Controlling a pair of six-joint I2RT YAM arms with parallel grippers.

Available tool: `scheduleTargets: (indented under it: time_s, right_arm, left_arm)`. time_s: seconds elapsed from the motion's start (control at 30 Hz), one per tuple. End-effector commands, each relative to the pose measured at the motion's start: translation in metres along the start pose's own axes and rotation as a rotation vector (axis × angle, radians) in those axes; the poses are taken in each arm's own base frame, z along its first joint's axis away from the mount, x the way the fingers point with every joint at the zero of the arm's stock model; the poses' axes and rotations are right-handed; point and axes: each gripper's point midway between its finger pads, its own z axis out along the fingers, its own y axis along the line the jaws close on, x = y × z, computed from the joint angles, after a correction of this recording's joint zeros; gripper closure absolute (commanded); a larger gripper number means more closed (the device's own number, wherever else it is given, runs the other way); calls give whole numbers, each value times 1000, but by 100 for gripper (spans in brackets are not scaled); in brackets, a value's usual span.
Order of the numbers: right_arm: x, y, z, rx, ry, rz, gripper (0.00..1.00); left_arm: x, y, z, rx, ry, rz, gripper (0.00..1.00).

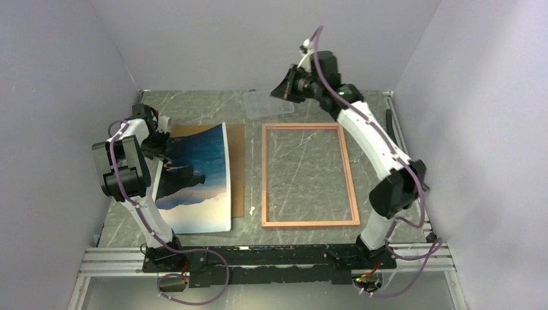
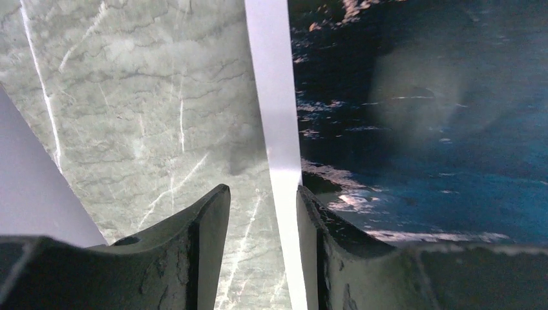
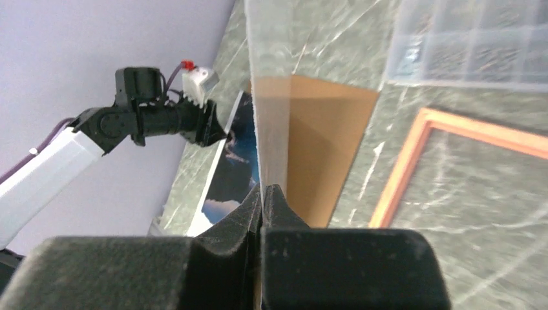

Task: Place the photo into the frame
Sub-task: Pick up the photo frame item from the photo frame.

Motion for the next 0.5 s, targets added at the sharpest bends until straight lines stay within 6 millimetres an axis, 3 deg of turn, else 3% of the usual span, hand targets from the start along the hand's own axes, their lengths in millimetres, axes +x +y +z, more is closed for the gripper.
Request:
scheduleTargets:
  time_s: [0.0,0.13,0.27,0.37,0.43,0.47]
  right_arm:
    - [-37,5,-67,99,-114,-105,100]
    - [-54,13,-109,144,-188,-138,100]
    - [-54,23,-133,146,-190,-141,100]
    - [-40,29,-142,130,-133,-133,100]
    - [-31,34,-152,110,-102,-136,100]
    - [-26,36,-159,99,-91,-134,100]
  left_arm:
    - [-23,-1,-19,13,-58,-4,51]
    - [-36,-1,-32,3,-83,4,47]
    - [-54,-7,-64,24,-133,2,38]
    - [-73,-30,-95,78,-195,30,31]
    - [-80,-47,-109,100,-221,63,13]
    - [-83,-57,-114,107,-232,82,10]
